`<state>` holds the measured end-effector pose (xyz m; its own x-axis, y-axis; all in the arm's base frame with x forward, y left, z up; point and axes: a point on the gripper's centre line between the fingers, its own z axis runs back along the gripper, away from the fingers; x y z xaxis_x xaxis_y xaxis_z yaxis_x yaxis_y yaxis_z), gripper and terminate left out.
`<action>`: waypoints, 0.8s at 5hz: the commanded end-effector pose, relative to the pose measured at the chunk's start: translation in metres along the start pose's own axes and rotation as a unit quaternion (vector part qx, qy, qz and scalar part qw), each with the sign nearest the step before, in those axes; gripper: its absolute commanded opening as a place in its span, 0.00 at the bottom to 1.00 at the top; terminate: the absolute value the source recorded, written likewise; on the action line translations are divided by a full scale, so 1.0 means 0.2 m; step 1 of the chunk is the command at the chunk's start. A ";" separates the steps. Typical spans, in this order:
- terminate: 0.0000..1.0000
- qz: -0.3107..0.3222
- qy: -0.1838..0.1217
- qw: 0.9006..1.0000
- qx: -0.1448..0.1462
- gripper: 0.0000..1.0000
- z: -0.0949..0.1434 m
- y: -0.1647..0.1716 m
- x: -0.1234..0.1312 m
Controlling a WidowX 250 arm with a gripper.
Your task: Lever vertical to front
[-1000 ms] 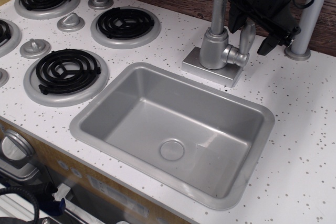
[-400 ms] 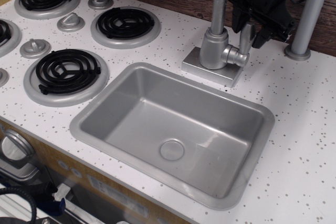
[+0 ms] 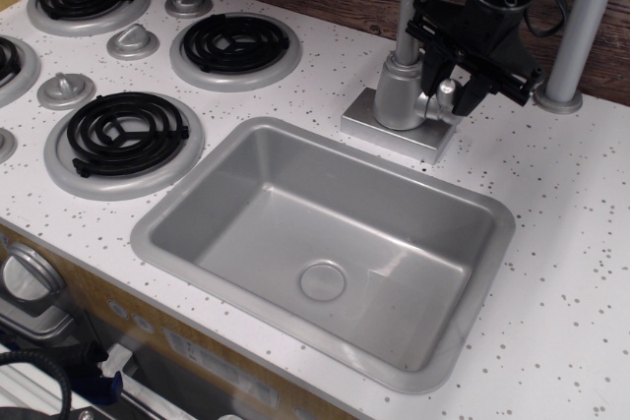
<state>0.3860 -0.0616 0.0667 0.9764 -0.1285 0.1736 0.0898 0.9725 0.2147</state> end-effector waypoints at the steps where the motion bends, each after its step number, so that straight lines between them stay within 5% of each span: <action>1: 0.00 0.027 -0.004 0.999 -0.025 0.00 0.16 -0.02 -0.03; 2: 0.00 0.030 0.002 0.998 -0.064 0.00 0.04 0.00 -0.04; 4: 0.00 0.033 0.002 0.995 -0.093 0.00 -0.05 0.01 -0.04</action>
<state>0.3751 -0.0591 0.0472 0.9889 -0.0606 0.1358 0.0576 0.9980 0.0256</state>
